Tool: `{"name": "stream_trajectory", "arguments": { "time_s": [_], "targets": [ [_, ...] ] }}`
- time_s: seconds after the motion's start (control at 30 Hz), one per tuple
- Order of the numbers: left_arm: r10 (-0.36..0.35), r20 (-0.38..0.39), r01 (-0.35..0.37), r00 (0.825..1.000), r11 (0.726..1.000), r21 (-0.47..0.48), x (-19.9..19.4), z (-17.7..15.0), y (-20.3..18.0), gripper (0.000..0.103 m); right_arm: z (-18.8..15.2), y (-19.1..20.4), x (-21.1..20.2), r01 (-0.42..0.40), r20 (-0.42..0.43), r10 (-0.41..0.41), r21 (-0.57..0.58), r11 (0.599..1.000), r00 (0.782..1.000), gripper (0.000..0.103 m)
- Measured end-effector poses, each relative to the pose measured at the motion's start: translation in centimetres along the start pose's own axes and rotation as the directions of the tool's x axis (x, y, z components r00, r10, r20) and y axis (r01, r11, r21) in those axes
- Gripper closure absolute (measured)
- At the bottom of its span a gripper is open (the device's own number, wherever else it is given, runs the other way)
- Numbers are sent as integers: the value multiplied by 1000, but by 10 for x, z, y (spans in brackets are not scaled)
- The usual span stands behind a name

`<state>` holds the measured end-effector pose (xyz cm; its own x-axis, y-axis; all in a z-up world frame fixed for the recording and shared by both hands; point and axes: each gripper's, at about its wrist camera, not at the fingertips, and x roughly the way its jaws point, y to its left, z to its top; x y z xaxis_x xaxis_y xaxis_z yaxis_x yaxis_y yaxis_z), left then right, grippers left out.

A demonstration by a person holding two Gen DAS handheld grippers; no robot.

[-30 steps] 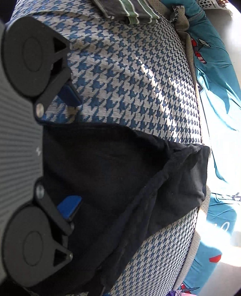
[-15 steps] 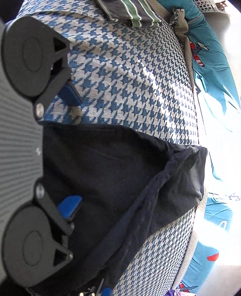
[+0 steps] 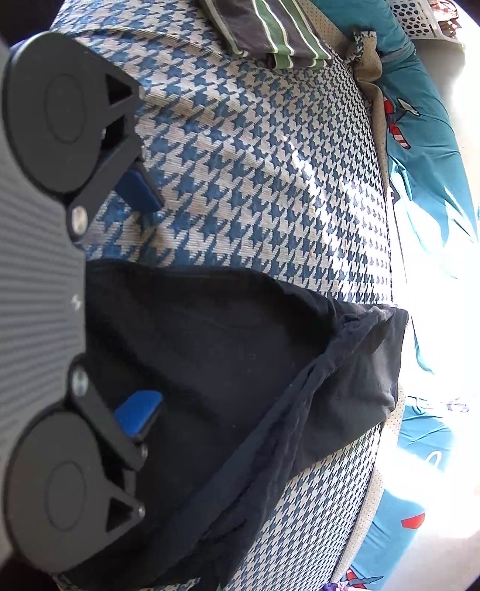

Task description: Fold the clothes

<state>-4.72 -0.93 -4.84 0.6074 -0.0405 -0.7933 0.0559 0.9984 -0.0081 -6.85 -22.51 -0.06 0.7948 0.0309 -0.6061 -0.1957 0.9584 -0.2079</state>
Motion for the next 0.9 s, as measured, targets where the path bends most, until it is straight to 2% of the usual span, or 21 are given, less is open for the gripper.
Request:
{"name": "stream_trajectory", "arguments": {
  "time_s": [0.17,0.4,0.8,0.9],
  "targets": [
    [5,4,-5,1000,1000,-12,-4,-3,4,0,9,11,-30,-145,31,143,43,989,989,97],
    [1,8,-1,1000,997,-83,-12,-5,26,0,23,42,-53,-296,68,292,61,953,954,97],
    [-93,39,99,995,968,-229,-28,-8,66,0,41,94,-72,-503,113,495,57,862,862,97],
    [-82,54,93,995,958,-272,-32,-8,78,0,39,104,-70,-518,104,511,51,854,853,97]
  ]
}}
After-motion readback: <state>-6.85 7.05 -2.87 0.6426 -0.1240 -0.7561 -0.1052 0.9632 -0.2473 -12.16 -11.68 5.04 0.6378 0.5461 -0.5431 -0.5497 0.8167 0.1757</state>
